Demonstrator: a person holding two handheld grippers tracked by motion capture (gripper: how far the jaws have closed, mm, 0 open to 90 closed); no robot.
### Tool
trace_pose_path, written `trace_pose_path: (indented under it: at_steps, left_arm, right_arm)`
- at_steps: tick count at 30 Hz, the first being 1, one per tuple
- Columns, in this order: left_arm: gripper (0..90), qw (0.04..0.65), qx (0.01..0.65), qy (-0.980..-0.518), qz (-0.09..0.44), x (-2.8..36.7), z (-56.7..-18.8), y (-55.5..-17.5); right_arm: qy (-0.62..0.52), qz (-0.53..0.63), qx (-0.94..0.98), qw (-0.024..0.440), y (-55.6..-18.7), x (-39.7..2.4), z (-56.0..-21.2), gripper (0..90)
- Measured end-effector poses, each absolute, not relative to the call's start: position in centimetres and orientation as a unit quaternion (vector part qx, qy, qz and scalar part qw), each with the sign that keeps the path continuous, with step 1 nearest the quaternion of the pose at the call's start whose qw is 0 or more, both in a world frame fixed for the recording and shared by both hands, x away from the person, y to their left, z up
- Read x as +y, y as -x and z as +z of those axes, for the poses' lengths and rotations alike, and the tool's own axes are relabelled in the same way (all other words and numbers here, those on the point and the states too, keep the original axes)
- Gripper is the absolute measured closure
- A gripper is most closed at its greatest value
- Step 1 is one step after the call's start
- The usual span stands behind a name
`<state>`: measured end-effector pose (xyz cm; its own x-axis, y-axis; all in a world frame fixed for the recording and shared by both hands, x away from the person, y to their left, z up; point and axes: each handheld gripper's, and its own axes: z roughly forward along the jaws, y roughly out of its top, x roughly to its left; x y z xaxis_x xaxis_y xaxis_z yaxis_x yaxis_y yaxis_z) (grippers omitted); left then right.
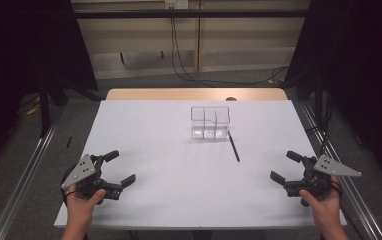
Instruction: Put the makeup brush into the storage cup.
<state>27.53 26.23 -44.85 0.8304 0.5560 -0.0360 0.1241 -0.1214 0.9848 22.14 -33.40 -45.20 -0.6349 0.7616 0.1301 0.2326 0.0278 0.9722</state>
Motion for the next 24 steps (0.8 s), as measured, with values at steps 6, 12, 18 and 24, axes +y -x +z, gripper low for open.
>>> trace_pose_path:
  at_steps: [6, 12, 18, 24]
  left_arm:
    - [0.0, 0.617, 0.230, -0.732, 0.174, 26.24, -44.90, -27.52]
    - [0.0, 0.621, 0.233, -0.729, 0.172, 26.36, -45.02, -27.23]
    - [0.0, 0.618, 0.233, -0.729, 0.176, 26.41, -44.98, -27.36]
    - [0.0, 0.619, 0.232, -0.729, 0.178, 26.47, -44.91, -27.33]
  right_arm:
    - [-0.365, 0.590, 0.684, 0.224, -22.31, -33.27, -45.26, 0.0]
    - [-0.363, 0.592, 0.685, 0.222, -22.32, -33.06, -45.23, 0.0]
    - [-0.361, 0.587, 0.689, 0.226, -22.46, -32.76, -45.17, 0.0]
    - [-0.360, 0.583, 0.691, 0.230, -22.60, -32.60, -45.04, 0.0]
